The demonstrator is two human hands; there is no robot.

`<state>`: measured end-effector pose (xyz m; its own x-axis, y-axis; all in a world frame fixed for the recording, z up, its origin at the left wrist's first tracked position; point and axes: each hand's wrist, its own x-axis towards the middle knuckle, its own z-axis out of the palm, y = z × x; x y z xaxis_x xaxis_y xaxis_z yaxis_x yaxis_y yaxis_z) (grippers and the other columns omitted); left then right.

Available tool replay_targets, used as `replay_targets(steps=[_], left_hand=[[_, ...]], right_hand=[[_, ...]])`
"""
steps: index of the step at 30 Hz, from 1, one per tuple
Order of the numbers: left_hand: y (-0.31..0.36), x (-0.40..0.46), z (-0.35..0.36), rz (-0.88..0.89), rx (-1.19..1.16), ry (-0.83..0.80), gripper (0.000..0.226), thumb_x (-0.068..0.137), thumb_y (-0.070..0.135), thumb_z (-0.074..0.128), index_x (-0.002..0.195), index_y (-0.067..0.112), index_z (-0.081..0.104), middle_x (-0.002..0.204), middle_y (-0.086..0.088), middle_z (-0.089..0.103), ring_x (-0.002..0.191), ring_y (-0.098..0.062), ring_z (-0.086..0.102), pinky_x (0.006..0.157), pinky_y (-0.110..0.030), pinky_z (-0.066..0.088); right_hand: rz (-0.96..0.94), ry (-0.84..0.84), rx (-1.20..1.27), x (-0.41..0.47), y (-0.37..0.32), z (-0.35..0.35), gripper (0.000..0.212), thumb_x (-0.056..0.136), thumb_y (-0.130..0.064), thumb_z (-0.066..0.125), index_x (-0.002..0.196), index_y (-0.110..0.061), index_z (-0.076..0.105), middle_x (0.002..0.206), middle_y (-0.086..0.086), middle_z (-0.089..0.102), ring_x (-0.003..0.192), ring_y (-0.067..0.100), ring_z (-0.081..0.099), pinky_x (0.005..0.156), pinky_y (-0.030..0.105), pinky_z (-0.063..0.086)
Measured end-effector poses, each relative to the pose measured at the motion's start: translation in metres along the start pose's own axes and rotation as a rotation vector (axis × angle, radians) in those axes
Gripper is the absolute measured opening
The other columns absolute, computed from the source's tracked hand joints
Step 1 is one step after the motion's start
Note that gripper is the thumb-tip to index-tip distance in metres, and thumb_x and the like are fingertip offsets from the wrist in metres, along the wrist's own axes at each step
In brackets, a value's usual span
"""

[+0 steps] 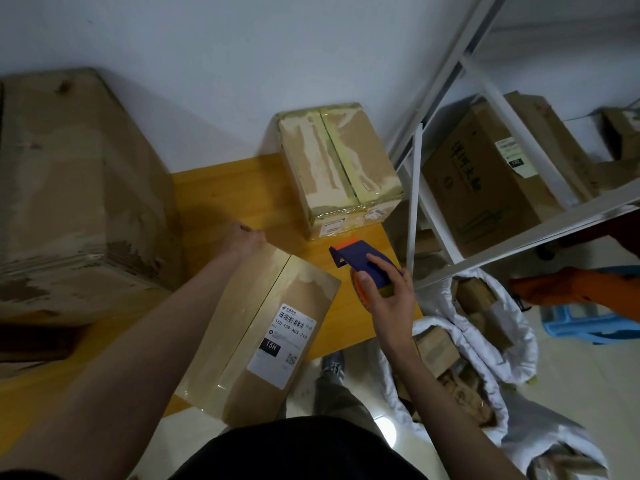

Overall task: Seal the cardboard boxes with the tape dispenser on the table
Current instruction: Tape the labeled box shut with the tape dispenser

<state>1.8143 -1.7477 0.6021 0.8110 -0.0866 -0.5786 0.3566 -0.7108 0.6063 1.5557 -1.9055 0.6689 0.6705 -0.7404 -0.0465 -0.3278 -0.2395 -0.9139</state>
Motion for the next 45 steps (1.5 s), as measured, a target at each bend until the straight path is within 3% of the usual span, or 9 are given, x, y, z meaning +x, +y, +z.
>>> replay_targets(steps=[10, 17, 20, 23, 28, 35, 40, 42, 45], left_hand=[[0.002, -0.005, 0.007, -0.016, 0.131, 0.163, 0.03, 0.098, 0.022, 0.049, 0.119, 0.007, 0.063, 0.125, -0.017, 0.062, 0.117, -0.035, 0.056, 0.092, -0.034, 0.043], [-0.004, -0.006, 0.002, 0.026, -0.103, 0.177, 0.021, 0.092, 0.017, 0.066, 0.108, 0.008, 0.075, 0.111, -0.013, 0.072, 0.104, -0.029, 0.065, 0.082, -0.029, 0.045], [-0.009, -0.009, -0.002, 0.168, -0.128, 0.16, 0.019, 0.093, 0.01, 0.065, 0.107, 0.003, 0.076, 0.103, -0.009, 0.072, 0.101, -0.021, 0.064, 0.076, -0.019, 0.038], [-0.023, -0.017, -0.003, 0.422, 0.034, 0.096, 0.022, 0.094, 0.012, 0.062, 0.107, 0.004, 0.077, 0.119, -0.006, 0.067, 0.131, -0.021, 0.051, 0.095, -0.01, 0.023], [-0.051, -0.015, -0.005, 0.667, 0.25, -0.008, 0.036, 0.09, 0.029, 0.072, 0.124, 0.019, 0.068, 0.141, 0.003, 0.052, 0.151, -0.024, 0.021, 0.12, -0.035, 0.0], [-0.037, -0.01, -0.004, 0.73, 0.363, -0.017, 0.02, 0.087, 0.018, 0.075, 0.107, 0.015, 0.074, 0.115, -0.008, 0.066, 0.135, -0.031, 0.043, 0.121, -0.044, 0.001], [-0.014, -0.023, 0.002, 0.766, 0.511, -0.112, 0.03, 0.089, 0.004, 0.067, 0.115, 0.016, 0.075, 0.119, -0.007, 0.069, 0.115, -0.021, 0.059, 0.116, -0.037, 0.023], [-0.016, -0.031, 0.009, 0.78, 0.514, -0.205, 0.033, 0.094, 0.024, 0.059, 0.126, 0.02, 0.07, 0.123, -0.009, 0.068, 0.12, -0.025, 0.058, 0.116, -0.042, 0.03], [-0.025, -0.032, 0.022, 0.797, 0.676, -0.221, 0.074, 0.081, 0.073, 0.036, 0.131, 0.026, 0.065, 0.122, -0.004, 0.067, 0.123, -0.028, 0.052, 0.118, -0.052, 0.022]], right_hand=[[0.016, 0.013, -0.002, -0.002, 0.0, -0.005, 0.038, 0.088, -0.041, 0.069, 0.124, -0.028, 0.069, 0.113, -0.003, 0.051, 0.097, 0.002, 0.055, 0.082, 0.01, 0.045], [0.009, 0.008, 0.002, -0.001, 0.001, -0.002, 0.034, 0.091, -0.039, 0.071, 0.124, -0.031, 0.068, 0.114, -0.01, 0.05, 0.098, 0.004, 0.056, 0.082, 0.012, 0.047], [0.017, 0.005, 0.006, 0.0, 0.0, -0.002, 0.034, 0.09, -0.037, 0.071, 0.124, -0.03, 0.069, 0.112, -0.007, 0.051, 0.097, 0.003, 0.056, 0.08, 0.009, 0.045], [0.018, 0.003, 0.018, 0.001, -0.002, -0.005, 0.033, 0.091, -0.033, 0.072, 0.124, -0.028, 0.069, 0.112, -0.001, 0.052, 0.095, 0.001, 0.055, 0.079, 0.008, 0.045], [0.032, 0.018, 0.038, 0.003, -0.002, -0.008, 0.031, 0.091, -0.031, 0.072, 0.123, -0.03, 0.069, 0.111, 0.0, 0.052, 0.095, 0.0, 0.055, 0.078, 0.008, 0.045], [0.036, 0.014, 0.051, 0.004, -0.003, -0.009, 0.032, 0.091, -0.031, 0.072, 0.123, -0.03, 0.069, 0.112, -0.005, 0.051, 0.096, -0.003, 0.056, 0.082, 0.013, 0.047], [0.041, 0.011, 0.047, 0.005, -0.002, -0.009, 0.032, 0.091, -0.031, 0.072, 0.123, -0.03, 0.069, 0.111, -0.007, 0.051, 0.094, -0.005, 0.055, 0.081, 0.011, 0.046], [0.042, 0.009, 0.052, 0.005, -0.002, -0.01, 0.032, 0.091, -0.031, 0.072, 0.123, -0.03, 0.069, 0.111, -0.007, 0.05, 0.094, -0.006, 0.055, 0.08, 0.01, 0.045], [0.046, 0.01, 0.055, 0.004, -0.001, -0.012, 0.032, 0.091, -0.031, 0.073, 0.123, -0.03, 0.069, 0.113, -0.003, 0.051, 0.094, -0.004, 0.056, 0.081, 0.011, 0.046]])
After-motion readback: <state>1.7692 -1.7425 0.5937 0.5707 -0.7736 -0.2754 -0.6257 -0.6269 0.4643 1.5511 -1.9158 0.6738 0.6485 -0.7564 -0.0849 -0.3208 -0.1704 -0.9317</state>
